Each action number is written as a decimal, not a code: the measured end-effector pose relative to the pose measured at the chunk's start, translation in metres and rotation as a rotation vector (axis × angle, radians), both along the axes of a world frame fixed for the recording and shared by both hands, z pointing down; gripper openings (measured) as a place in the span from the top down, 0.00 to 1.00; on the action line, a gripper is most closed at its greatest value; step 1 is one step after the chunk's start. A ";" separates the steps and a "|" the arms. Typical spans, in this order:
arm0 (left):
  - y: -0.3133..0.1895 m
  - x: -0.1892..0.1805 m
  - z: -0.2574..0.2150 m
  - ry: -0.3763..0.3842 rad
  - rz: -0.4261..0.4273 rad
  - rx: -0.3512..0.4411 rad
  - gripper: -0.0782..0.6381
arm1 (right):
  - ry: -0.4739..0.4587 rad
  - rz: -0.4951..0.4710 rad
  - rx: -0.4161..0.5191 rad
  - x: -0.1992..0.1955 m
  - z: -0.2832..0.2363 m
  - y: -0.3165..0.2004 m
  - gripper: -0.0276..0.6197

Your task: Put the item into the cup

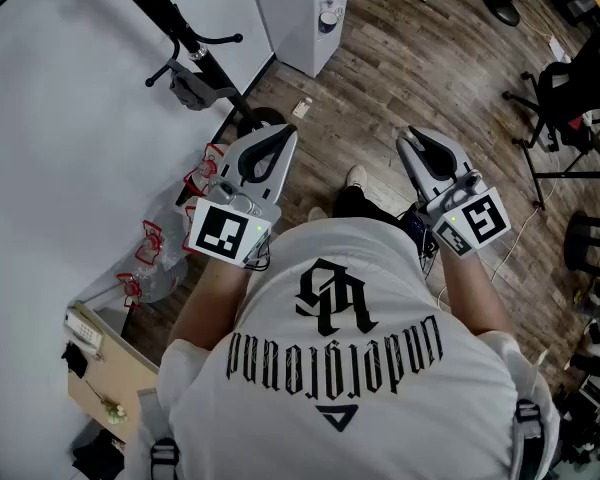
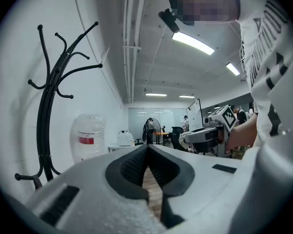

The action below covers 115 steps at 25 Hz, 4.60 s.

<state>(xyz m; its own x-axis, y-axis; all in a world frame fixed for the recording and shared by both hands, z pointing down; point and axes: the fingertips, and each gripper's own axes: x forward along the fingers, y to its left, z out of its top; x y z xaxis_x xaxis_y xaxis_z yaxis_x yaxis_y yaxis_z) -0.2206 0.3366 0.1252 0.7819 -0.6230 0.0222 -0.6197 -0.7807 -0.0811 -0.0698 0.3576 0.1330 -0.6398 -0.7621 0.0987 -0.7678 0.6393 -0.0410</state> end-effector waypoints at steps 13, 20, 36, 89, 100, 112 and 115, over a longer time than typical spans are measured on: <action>-0.006 0.010 0.000 0.030 0.020 -0.003 0.88 | -0.009 0.009 0.008 0.005 -0.003 -0.002 0.87; -0.025 0.024 0.006 0.033 0.037 -0.005 0.88 | -0.011 0.011 0.024 0.014 -0.001 -0.018 0.87; -0.148 0.164 0.011 0.026 0.006 -0.023 0.88 | -0.068 -0.039 -0.006 0.145 0.008 -0.141 0.87; -0.552 0.151 0.439 -0.167 -0.220 -0.377 0.88 | 0.163 -0.197 -0.397 0.084 0.473 -0.611 0.85; -0.577 0.150 0.523 -0.167 -0.224 -0.378 0.88 | 0.281 -0.222 -0.452 0.059 0.590 -0.653 0.84; -0.591 0.148 0.543 -0.159 -0.258 -0.385 0.88 | 0.358 -0.244 -0.498 0.028 0.638 -0.671 0.78; -0.590 0.148 0.542 -0.156 -0.256 -0.384 0.88 | 0.369 -0.242 -0.503 0.026 0.640 -0.672 0.72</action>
<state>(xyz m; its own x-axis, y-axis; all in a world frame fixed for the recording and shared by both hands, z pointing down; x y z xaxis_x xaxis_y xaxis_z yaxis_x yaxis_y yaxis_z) -0.0723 -0.2532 0.6670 0.5740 -0.7186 0.3926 -0.7989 -0.5967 0.0756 -0.0439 -0.3146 0.7726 -0.6429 -0.4053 0.6500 -0.6261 0.7668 -0.1412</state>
